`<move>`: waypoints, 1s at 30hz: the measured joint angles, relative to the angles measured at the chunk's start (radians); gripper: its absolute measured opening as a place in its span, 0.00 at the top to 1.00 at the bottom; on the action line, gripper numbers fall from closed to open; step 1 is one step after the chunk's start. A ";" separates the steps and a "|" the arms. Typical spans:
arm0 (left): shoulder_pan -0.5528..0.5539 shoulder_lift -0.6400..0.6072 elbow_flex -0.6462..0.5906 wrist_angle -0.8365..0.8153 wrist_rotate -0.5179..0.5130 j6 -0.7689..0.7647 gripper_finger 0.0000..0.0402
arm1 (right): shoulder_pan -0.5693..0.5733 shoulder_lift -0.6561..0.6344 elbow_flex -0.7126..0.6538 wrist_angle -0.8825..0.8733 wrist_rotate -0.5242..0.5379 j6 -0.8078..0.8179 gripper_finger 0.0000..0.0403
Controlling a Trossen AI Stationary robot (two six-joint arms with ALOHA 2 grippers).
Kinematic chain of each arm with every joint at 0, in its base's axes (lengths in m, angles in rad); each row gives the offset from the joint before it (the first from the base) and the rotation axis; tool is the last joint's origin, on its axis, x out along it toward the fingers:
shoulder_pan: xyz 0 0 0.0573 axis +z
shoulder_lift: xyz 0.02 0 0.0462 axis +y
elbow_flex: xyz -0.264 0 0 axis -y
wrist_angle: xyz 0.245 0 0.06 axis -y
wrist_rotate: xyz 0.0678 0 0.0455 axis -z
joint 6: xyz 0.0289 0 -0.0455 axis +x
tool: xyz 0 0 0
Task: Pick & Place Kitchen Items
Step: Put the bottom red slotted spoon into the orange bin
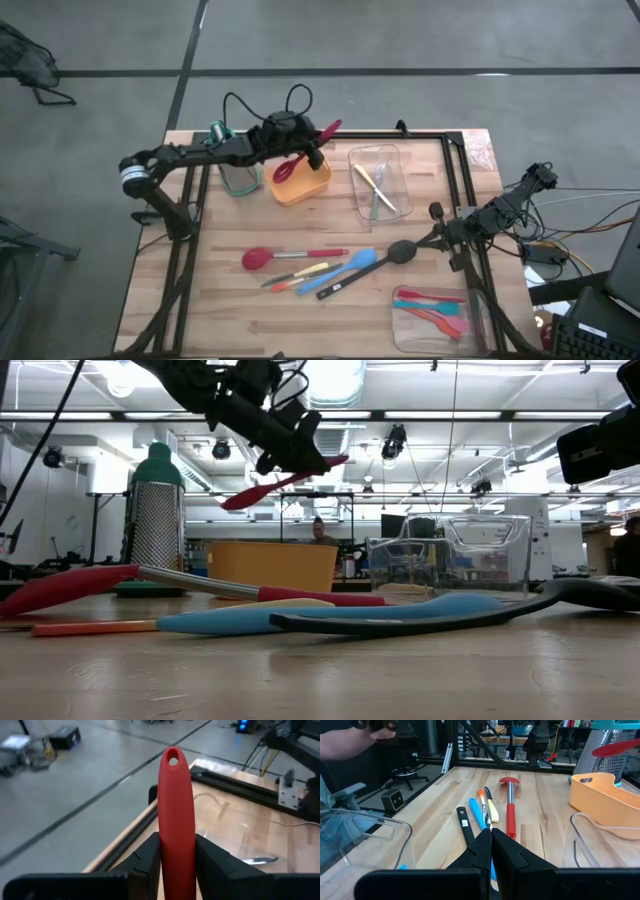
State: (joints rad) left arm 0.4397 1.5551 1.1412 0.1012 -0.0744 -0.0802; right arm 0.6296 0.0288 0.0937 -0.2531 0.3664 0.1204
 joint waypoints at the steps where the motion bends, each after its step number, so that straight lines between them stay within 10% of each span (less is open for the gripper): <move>1: 0.000 0.004 -0.005 -0.007 -0.009 -0.016 0.75 | 0.000 0.000 0.000 0.000 0.000 0.000 0.98; 30: -0.002 0.040 -0.255 0.289 -0.102 -0.080 0.75 | 0.000 0.000 0.000 0.000 0.000 0.000 0.98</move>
State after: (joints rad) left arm 0.4381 1.5948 0.8864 0.3905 -0.1768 -0.1600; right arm 0.6296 0.0284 0.0937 -0.2535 0.3663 0.1204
